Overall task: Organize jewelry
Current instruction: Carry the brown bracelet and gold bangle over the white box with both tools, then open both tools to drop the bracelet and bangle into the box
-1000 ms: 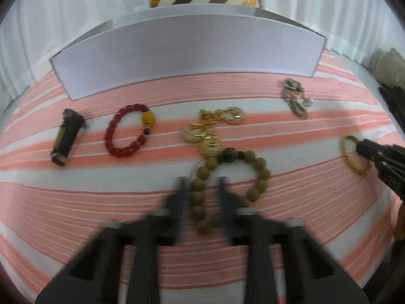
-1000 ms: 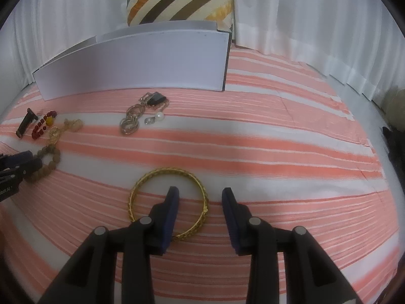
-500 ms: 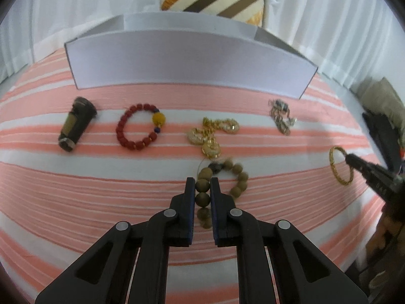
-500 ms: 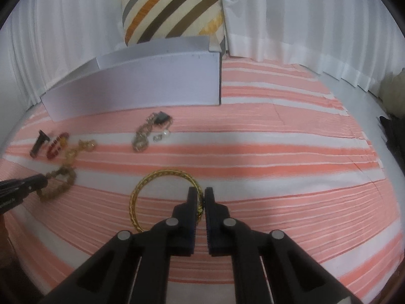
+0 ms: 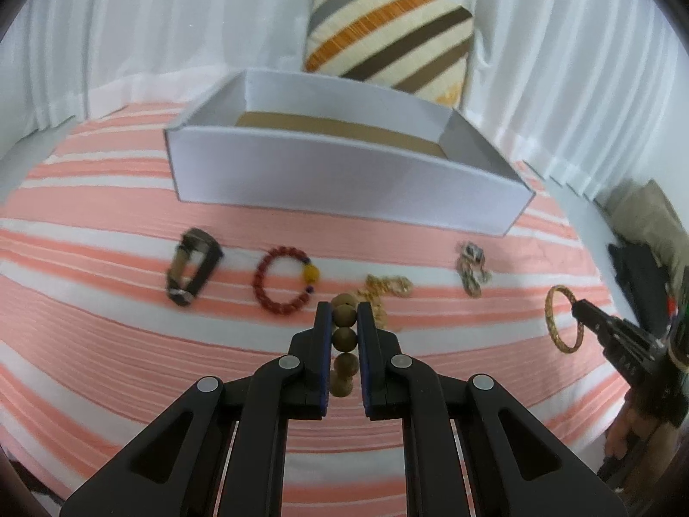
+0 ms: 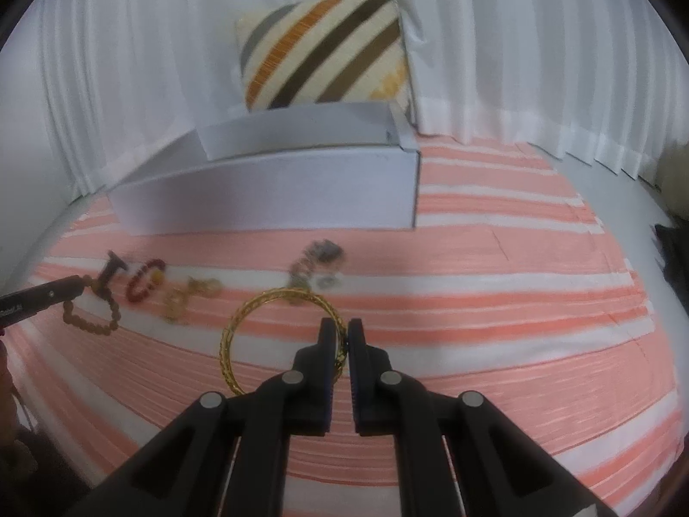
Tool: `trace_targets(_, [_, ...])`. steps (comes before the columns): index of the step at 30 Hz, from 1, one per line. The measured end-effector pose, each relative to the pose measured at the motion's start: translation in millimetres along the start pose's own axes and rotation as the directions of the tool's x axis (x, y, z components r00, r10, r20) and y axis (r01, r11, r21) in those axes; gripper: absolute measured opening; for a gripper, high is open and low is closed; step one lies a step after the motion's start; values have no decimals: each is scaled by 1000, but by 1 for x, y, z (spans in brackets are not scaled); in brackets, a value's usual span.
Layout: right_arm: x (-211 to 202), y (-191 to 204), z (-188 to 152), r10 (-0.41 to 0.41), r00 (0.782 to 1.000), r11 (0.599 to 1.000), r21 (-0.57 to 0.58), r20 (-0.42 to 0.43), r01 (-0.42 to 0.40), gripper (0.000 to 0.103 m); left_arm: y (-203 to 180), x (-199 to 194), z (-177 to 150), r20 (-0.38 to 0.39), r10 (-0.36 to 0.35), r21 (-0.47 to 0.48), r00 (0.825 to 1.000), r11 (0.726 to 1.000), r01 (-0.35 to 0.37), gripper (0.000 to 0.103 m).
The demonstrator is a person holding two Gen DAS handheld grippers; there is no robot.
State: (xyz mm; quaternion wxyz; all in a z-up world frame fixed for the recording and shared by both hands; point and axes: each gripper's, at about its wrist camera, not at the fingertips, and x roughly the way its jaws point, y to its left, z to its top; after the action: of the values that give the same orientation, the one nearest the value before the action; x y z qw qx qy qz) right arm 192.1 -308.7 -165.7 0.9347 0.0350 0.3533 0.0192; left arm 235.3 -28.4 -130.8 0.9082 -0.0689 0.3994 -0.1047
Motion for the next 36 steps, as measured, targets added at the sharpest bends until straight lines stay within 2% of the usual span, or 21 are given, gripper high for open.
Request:
trace_targets(6, [-9,23,31,36,999,999,-8,26,-36,6,9,-23,34,35,1,-2,999,1000,-1,9])
trace_targets(10, [-8,41,59,71,997,997,-24,34,-70,6,12,-34,69,58,-12,-2,998,1000,13,9])
trace_targets(18, [11,63,119,133,990,990,-44,38,-131,6,20,-31,131,99,-8,14,995,1000,6,9])
trace_targets(27, [42,61,182,118,992,992,-39,48,-116,6,23,9,191,70,-10,13,998,1000,9,9])
trace_targets(31, [70,54,206,92,995,996,-25,34,-91,6,18,40,213,53,-2,14,999,1000,1,9])
trace_targets(36, [110,41,222,38,999,999,-23,13,-38,6,10,74,225,51,30,39,998,999,-32,9])
